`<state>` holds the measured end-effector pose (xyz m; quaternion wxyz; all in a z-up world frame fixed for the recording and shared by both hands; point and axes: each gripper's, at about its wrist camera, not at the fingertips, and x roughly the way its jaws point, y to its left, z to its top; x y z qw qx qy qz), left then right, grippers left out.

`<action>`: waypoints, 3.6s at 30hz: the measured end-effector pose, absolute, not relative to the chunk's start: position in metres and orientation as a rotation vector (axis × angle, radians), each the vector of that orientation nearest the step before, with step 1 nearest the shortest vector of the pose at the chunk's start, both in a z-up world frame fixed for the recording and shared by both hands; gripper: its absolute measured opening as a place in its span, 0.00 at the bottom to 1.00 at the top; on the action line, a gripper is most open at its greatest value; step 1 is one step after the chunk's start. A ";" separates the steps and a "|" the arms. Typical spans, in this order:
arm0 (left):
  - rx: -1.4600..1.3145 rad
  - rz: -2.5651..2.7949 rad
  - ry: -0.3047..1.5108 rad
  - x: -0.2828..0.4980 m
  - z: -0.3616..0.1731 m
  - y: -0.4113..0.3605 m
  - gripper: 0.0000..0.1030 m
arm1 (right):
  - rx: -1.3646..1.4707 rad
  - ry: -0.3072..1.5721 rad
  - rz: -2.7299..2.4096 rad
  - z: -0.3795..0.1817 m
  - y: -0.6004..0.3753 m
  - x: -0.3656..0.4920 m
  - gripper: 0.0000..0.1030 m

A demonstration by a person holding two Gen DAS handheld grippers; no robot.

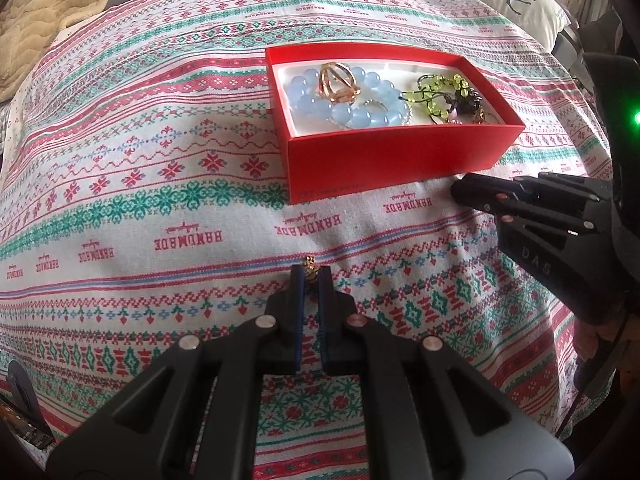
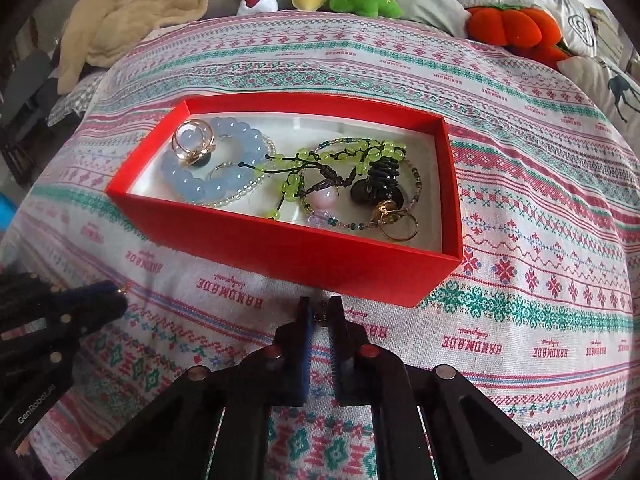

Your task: Organize jewelry

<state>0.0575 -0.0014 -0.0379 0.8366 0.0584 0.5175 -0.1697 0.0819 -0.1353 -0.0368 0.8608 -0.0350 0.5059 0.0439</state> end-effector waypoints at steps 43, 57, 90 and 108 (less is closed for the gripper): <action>-0.011 -0.400 0.937 0.099 0.035 -0.034 0.07 | 0.078 0.946 0.197 0.055 -0.174 0.077 0.07; -0.011 -0.387 0.940 0.124 0.021 -0.043 0.07 | 0.081 0.968 0.206 0.045 -0.170 0.105 0.07; 0.032 -0.261 0.942 0.096 0.036 -0.010 0.82 | 0.085 0.966 0.170 0.052 -0.180 0.094 0.71; 0.004 -0.136 1.033 0.061 0.024 0.006 0.99 | -0.001 1.049 0.033 0.042 -0.186 0.056 1.00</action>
